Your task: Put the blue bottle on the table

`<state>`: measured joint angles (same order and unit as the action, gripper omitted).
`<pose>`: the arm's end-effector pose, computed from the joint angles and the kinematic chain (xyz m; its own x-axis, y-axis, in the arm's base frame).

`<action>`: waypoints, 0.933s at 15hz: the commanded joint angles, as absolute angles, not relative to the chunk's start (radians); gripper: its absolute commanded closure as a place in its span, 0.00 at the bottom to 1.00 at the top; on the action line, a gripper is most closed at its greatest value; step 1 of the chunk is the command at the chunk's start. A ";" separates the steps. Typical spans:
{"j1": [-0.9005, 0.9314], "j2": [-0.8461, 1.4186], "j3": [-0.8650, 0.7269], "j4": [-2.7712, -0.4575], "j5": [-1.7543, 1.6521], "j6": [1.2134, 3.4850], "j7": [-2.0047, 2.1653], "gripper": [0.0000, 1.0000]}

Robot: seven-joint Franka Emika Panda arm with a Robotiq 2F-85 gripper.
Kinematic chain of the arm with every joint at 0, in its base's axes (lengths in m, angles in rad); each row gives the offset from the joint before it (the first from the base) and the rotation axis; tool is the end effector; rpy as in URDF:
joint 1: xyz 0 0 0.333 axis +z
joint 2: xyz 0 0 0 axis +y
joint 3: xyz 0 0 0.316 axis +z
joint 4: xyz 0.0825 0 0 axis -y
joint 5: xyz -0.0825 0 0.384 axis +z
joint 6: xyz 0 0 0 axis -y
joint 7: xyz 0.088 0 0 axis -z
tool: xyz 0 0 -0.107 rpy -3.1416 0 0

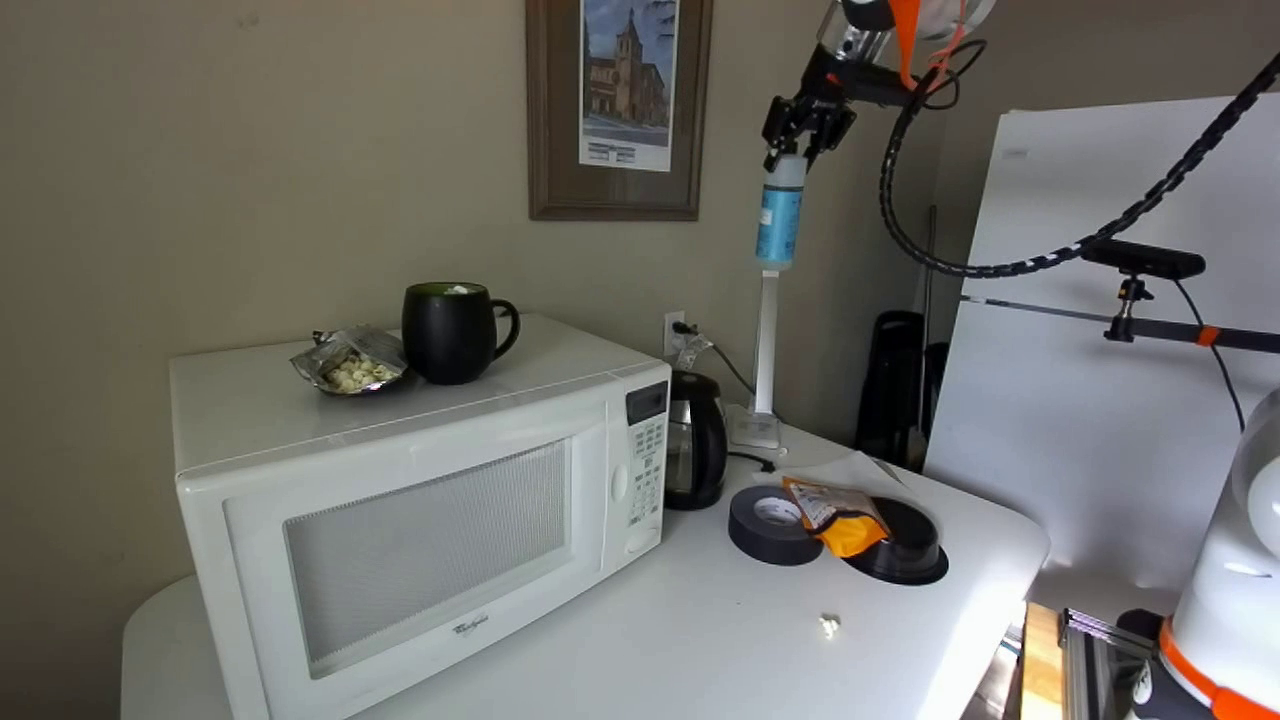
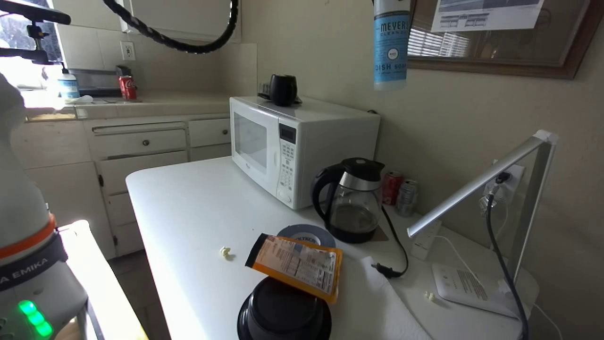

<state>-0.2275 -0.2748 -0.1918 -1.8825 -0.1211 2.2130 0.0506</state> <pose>0.4633 -0.2270 0.6870 0.7521 -0.3368 0.5664 -0.4337 -0.9001 0.0406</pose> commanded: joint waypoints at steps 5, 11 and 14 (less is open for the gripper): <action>-0.392 -0.229 -0.228 -2.144 -0.343 2.363 0.407 0.57; -0.410 -0.204 -0.245 -2.172 -0.368 2.336 0.485 0.32; -0.410 -0.206 -0.244 -2.172 -0.369 2.336 0.491 0.32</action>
